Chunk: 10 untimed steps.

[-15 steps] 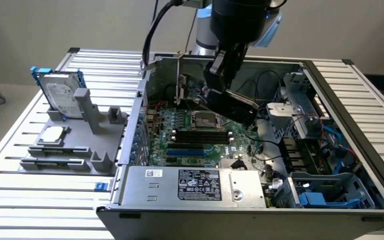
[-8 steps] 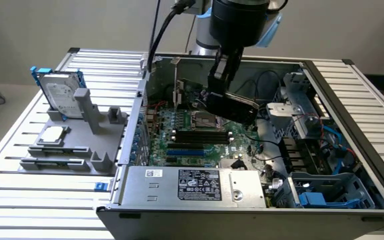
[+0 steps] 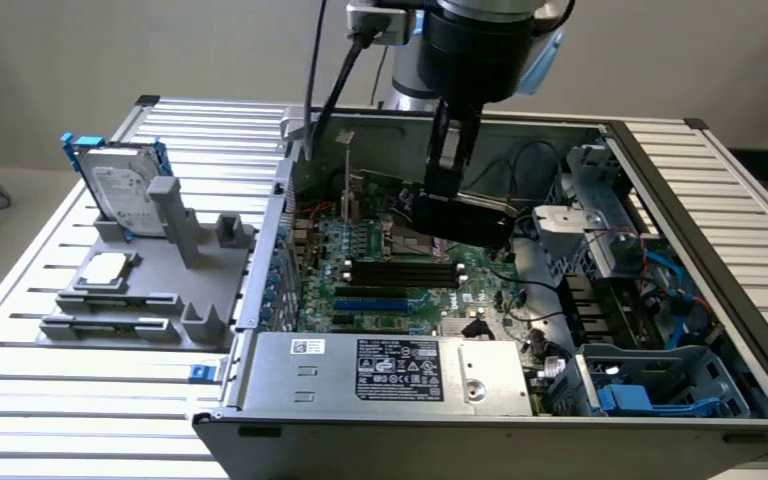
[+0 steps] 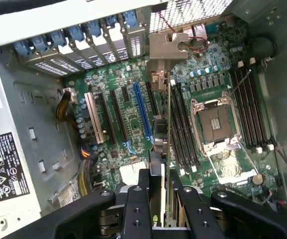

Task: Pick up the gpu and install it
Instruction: 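Pick up the gpu and move the gpu toward the slot, then insert the gpu into the slot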

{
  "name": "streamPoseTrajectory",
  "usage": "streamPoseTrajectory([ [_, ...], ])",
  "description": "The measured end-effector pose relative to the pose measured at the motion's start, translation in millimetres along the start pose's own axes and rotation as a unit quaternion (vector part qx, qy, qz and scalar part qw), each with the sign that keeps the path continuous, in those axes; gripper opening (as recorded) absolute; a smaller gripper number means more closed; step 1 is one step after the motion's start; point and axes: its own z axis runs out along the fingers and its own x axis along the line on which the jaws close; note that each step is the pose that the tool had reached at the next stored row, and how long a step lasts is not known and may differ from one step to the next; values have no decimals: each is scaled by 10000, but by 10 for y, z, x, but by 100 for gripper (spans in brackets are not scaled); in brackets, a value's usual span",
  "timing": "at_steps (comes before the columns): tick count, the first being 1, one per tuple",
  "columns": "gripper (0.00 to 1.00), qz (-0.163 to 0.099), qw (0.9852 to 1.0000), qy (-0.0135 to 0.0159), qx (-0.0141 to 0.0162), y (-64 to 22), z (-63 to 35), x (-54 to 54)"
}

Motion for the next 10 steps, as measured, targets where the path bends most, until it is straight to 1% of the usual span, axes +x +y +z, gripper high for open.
streamPoseTrajectory([
  [2,27,-186,9998,2,2,-1,22,0],
  [4,27,-368,9993,0,4,-1,47,0],
  [8,27,-716,9974,-6,16,-1,97,1],
  [10,27,-828,9966,-15,35,4,124,1],
])
